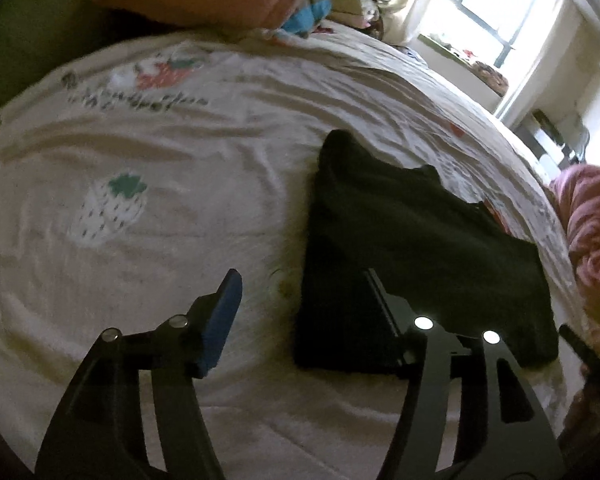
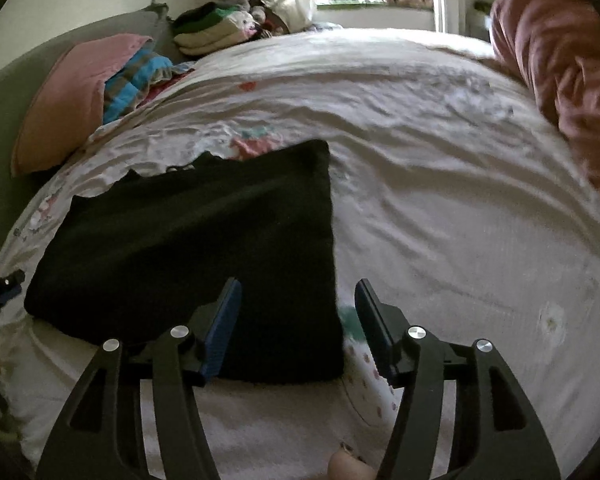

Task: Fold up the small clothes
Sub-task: 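Open both grippers and withdraw them from the folded shirt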

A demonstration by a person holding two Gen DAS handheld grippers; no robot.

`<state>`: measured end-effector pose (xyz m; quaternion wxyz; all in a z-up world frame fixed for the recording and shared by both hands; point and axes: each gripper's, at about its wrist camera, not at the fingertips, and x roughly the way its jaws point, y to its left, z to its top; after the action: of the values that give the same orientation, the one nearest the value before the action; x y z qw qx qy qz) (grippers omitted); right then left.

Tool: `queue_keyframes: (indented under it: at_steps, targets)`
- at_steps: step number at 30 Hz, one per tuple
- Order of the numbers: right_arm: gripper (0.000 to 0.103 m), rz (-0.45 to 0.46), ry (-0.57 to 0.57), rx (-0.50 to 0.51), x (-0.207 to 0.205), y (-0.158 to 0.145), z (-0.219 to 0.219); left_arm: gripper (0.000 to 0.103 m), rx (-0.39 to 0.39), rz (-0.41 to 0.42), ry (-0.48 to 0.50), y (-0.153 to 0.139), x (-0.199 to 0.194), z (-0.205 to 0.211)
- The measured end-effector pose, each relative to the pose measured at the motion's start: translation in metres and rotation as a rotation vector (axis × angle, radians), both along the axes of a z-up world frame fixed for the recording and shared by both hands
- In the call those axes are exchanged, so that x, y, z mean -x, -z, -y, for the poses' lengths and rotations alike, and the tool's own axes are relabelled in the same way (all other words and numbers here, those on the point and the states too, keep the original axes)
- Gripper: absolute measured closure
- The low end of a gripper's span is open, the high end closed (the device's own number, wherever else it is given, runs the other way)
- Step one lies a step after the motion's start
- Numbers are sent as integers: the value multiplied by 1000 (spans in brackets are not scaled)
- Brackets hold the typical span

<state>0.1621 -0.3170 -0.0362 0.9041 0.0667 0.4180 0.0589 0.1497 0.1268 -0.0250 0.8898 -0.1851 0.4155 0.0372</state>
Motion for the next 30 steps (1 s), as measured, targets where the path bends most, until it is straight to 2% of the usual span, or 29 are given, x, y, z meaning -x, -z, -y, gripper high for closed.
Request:
queue_keyframes:
  at_steps: [5, 7, 8, 9, 10, 12, 15, 18, 22, 24, 26, 30]
  targets:
    - [46, -57, -5, -81, -1, 14, 8, 46, 78, -35, 14, 12, -9, 4]
    - [65, -74, -13, -104, -3, 18, 9, 48, 94, -51, 12, 19, -12, 6]
    - [81, -78, -17, -114, -3, 18, 10, 62, 106, -55, 10, 22, -13, 7]
    - [90, -75, -11, -107, -2, 18, 10, 88, 110, -52, 13, 22, -13, 8]
    - [95, -64, -13, -111, -1, 16, 12, 94, 109, -46, 15, 21, -13, 9]
    - [95, -33, -23, -125, 4, 8, 16, 95, 89, -29, 24, 15, -10, 11]
    - [96, -4, -35, -71, 12, 0, 15, 95, 61, -25, 38, 8, -7, 12]
    - [96, -32, -30, -22, 14, 8, 16, 94, 37, -36, 45, 13, -6, 13]
    - [94, -62, -10, -5, 14, 19, 17, 92, 33, -54, 44, 21, -4, 14]
    - [82, -61, 5, 31, 14, 18, 16, 91, 19, -54, 48, 19, -3, 15]
    - [75, -57, 21, 58, 16, 17, 16, 89, 0, -55, 53, 18, 0, 18]
    - [68, -51, 25, 83, 18, 17, 14, 87, -10, -55, 54, 18, 5, 20]
